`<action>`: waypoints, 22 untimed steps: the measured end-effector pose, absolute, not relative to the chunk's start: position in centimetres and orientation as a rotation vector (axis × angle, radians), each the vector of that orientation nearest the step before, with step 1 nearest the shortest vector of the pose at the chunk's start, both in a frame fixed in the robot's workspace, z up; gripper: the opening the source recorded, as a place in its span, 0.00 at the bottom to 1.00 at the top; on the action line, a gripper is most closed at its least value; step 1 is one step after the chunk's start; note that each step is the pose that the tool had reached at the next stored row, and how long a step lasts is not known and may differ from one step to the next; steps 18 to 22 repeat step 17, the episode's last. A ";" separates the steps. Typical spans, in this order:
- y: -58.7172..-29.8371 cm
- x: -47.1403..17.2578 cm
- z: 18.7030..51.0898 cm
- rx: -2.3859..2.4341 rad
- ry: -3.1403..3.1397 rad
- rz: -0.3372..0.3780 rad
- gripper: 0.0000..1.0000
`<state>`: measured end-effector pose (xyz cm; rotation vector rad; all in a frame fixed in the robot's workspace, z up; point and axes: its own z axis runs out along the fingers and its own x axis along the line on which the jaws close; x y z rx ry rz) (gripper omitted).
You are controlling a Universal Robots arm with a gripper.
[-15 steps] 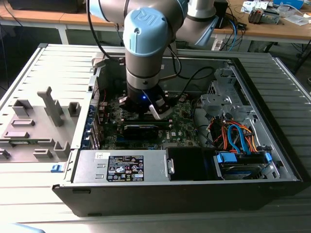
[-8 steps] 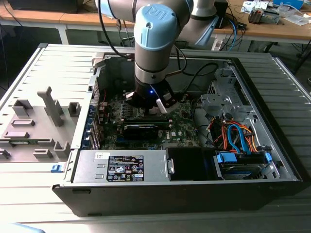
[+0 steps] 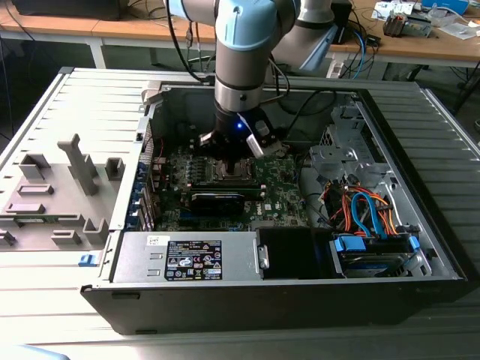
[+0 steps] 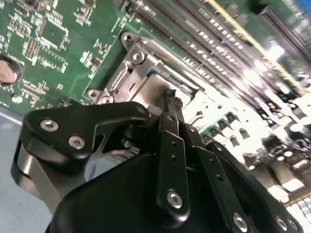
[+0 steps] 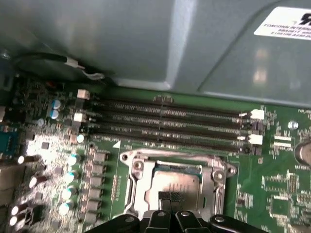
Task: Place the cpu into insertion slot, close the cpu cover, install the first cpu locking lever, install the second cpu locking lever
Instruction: 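Install the second cpu locking lever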
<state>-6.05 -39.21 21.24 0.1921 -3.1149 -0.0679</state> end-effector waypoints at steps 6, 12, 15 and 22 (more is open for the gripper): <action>-39.1 -6.0 23.2 0.192 -3.114 -0.017 0.11; -39.1 -6.0 23.8 0.192 -3.114 -0.018 0.11; -39.1 -6.0 23.9 0.192 -3.114 -0.017 0.11; -39.1 -6.0 23.9 0.192 -3.114 -0.017 0.11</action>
